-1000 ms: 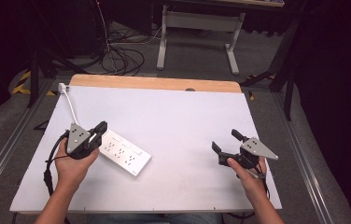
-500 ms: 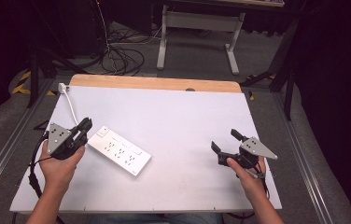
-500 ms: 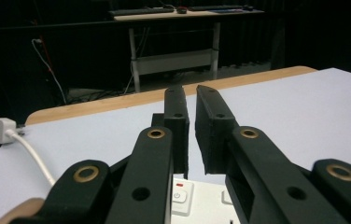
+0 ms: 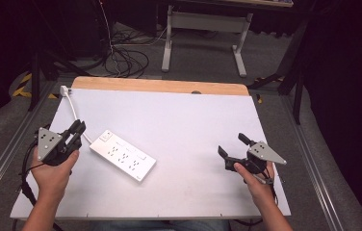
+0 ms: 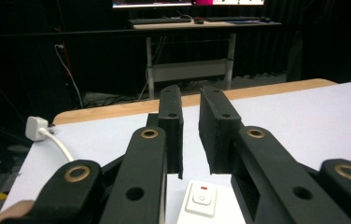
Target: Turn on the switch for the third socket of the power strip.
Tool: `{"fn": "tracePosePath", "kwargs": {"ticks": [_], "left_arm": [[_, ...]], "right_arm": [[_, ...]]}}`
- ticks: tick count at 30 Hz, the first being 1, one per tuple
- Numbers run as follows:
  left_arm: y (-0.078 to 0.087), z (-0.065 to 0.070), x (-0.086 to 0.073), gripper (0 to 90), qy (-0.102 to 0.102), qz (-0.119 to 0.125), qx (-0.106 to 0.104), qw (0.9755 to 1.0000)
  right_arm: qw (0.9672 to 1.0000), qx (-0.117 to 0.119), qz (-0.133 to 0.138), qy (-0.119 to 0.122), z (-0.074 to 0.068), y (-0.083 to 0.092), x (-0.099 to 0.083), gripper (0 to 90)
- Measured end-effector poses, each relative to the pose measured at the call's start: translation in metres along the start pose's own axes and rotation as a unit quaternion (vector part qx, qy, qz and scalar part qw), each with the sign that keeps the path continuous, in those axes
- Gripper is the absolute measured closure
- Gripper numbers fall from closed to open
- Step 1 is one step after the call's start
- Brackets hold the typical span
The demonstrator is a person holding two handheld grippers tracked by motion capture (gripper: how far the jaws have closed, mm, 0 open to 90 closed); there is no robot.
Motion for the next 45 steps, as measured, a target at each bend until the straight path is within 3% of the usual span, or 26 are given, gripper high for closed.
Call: {"fn": "tracePosePath", "kwargs": {"ticks": [19, 45], "left_arm": [[0.0041, -0.0051, -0.0031, 65.5, 0.005, 0.003, 0.021, 0.9998], [0.0081, -0.0102, -0.0023, 22.9, 0.019, 0.006, 0.041, 0.9989]], "right_arm": [[1.0000, 0.000, 0.001, -0.001, 0.0004, 0.0003, 0.0005, 8.9], [1.0000, 0.001, 0.001, -0.002, 0.0002, 0.0008, 0.0012, 9.0]]}}
Point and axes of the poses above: each handheld gripper's, and its own axes: y roughly backward along the jaws, x roughly out of its top, z roughly to its right, the point moved 7 cm from there along -y, roughly forward along the jaws, and after that the axes turned 12 degrees about -x, right-handed, at the moved point
